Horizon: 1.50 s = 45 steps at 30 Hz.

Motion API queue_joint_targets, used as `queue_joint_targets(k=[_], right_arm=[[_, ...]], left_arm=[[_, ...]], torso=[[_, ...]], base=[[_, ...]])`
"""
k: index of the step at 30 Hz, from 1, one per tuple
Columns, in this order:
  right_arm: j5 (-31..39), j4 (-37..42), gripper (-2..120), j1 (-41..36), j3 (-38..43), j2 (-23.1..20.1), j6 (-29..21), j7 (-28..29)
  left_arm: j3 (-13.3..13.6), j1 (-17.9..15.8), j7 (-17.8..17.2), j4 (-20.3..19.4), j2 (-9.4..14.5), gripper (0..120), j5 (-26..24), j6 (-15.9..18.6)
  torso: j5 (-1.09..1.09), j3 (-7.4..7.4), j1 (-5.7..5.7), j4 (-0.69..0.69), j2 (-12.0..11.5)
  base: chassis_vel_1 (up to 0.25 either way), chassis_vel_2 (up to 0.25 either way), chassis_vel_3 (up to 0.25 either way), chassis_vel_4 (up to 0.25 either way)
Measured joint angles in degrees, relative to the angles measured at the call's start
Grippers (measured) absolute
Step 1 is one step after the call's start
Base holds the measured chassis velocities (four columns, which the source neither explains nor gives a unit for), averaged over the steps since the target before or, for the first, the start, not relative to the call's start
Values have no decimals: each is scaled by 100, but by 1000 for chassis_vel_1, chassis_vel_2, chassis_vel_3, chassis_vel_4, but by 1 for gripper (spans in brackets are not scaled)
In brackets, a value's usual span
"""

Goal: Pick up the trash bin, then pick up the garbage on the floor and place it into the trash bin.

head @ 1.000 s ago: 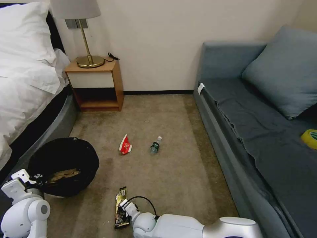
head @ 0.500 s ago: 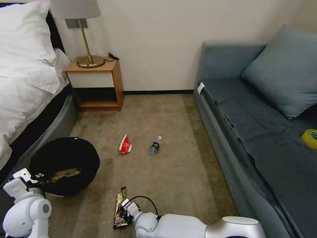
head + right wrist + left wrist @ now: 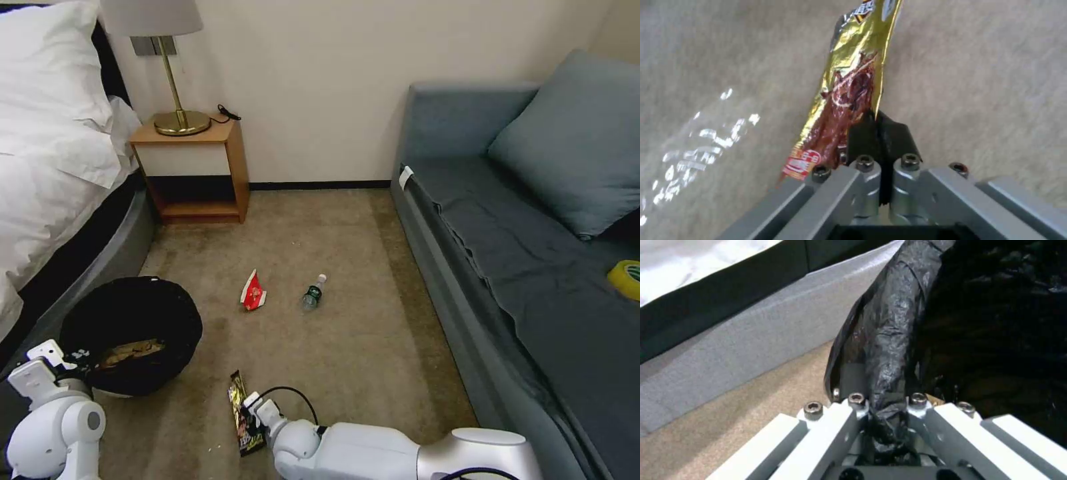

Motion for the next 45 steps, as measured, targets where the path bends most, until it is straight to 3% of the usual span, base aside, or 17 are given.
queue_joint_targets(k=[9,16,22,26,29,35,38,45], right_arm=[[23,421,0,350,335,-182,17,-6],[294,1561,0,1119,1028,-669,-305,185],[529,2109,0,1532,1451,-803,-429,351],[832,2611,0,1681,1648,-601,-518,570],[996,2760,0,1739,1593,-211,-519,779],[1072,2470,0,1699,1085,544,-486,908],[949,2342,0,1623,883,700,-482,899],[677,2215,23,1528,660,648,-482,825]], left_arm=[[7,23,0,-57,3,2,-17,5],[13,57,0,-87,56,2,-56,17],[161,82,-1,-104,30,2,-47,17],[312,55,-8,-121,-19,2,-20,20],[421,29,-18,-133,-50,2,25,32],[482,21,-36,-165,-87,2,62,53],[483,20,-36,-175,-88,2,63,59],[469,14,-37,-215,-79,2,47,66]], torso=[[0,0,0,0,1],[1,-1,0,0,1],[1,-1,0,-1,1],[1,-1,0,-1,1],[0,-1,0,0,2],[-1,-1,0,2,2],[-1,-1,0,2,2],[-1,-1,0,0,2]], base=[[0,0,0,0],[0,0,0,0],[0,0,0,0],[0,0,0,0],[0,0,0,0],[0,0,0,0],[0,0,0,0],[0,0,0,0]])
